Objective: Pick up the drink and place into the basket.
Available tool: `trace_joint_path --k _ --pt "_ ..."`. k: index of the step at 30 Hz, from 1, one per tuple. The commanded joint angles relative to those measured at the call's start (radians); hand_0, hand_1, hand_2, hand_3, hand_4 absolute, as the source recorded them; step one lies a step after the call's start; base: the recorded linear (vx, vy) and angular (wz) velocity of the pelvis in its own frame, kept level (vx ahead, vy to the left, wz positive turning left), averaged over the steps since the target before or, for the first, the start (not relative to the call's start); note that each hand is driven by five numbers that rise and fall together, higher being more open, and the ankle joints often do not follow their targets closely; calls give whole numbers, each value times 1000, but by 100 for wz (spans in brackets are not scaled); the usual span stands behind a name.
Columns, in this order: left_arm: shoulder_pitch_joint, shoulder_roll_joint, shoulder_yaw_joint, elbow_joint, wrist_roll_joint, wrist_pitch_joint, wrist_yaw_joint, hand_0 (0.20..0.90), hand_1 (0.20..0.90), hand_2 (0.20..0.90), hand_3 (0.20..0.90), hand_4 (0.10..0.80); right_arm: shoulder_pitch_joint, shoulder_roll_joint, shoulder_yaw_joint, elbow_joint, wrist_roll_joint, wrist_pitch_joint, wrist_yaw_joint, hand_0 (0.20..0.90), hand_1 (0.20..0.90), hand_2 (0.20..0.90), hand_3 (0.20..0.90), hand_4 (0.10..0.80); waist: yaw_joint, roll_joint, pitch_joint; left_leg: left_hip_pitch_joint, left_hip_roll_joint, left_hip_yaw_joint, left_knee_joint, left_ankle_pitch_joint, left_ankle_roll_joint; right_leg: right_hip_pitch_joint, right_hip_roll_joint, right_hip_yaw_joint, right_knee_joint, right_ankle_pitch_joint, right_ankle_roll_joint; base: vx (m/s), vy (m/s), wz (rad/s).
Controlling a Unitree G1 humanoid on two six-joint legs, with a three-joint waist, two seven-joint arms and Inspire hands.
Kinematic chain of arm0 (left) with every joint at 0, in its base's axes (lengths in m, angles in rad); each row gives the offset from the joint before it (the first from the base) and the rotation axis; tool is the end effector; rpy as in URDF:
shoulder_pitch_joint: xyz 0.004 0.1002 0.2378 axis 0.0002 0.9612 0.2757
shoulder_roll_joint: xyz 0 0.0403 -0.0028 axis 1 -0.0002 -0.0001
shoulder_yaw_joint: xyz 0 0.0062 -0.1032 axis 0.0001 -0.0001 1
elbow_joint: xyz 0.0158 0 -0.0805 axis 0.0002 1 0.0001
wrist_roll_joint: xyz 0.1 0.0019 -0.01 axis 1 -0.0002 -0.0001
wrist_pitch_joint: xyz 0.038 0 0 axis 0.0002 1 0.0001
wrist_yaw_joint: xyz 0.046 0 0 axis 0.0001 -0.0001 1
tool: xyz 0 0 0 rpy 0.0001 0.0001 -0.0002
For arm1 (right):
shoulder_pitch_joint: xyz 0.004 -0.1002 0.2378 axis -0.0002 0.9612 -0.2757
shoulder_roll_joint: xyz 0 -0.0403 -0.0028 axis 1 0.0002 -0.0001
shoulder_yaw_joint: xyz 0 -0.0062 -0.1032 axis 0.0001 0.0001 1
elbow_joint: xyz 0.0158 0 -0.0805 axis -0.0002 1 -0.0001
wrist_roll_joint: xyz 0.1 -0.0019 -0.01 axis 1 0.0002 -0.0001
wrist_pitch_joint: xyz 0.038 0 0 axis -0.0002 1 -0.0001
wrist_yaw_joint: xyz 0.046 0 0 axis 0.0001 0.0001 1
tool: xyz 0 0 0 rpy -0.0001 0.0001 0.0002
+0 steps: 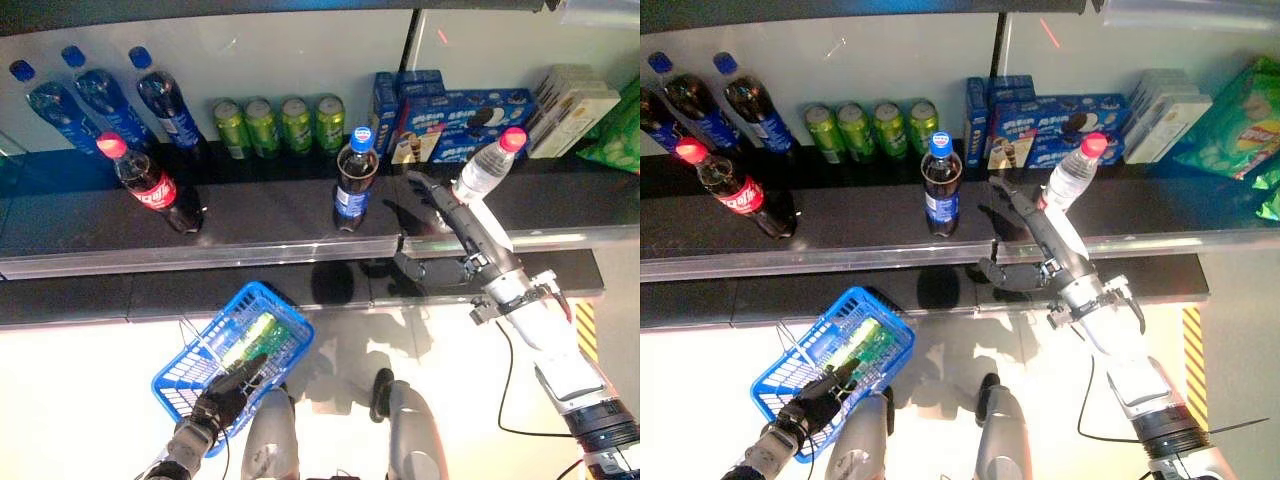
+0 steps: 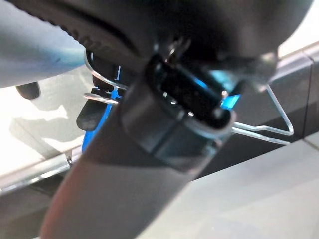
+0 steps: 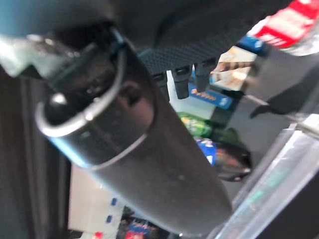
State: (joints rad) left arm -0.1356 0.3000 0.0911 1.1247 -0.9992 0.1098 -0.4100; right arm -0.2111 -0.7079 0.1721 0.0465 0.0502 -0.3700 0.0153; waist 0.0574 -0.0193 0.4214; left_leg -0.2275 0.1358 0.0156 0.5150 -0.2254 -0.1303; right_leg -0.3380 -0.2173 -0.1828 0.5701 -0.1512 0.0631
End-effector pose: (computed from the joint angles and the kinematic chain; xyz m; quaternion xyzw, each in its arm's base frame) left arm 0.1365 0.2523 -0.0866 -0.4179 0.3206 0.1303 0.8400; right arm 0.2345 -0.2298 0.1212 -0.3146 -0.2214 0.1322 0.9135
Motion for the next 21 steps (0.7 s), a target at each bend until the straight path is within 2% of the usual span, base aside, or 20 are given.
trace_joint_path --k 1,11,21 --pt "163 -4 -52 -80 -43 50 -161 300 300 300 200 100 -41 16 -109 -121 78 -115 -51 900 900 900 900 800 40 3 -100 -44 6 16 -7 152 46 81 -1 34 -7 29 32 136 18 8" --pt "197 -8 -71 -89 7 74 -146 300 300 300 200 100 -47 47 -78 -72 187 -45 -38 900 900 900 900 800 63 9 -119 15 -6 12 -36 169 41 160 -11 16 -48 46 34 120 18 4" --pt "240 -6 -79 -90 103 113 -141 300 300 300 200 100 -85 74 -43 28 275 67 -34 900 900 900 900 800 97 16 -152 100 -13 7 -87 197 31 260 -18 -19 -94 59 33 138 16 8"
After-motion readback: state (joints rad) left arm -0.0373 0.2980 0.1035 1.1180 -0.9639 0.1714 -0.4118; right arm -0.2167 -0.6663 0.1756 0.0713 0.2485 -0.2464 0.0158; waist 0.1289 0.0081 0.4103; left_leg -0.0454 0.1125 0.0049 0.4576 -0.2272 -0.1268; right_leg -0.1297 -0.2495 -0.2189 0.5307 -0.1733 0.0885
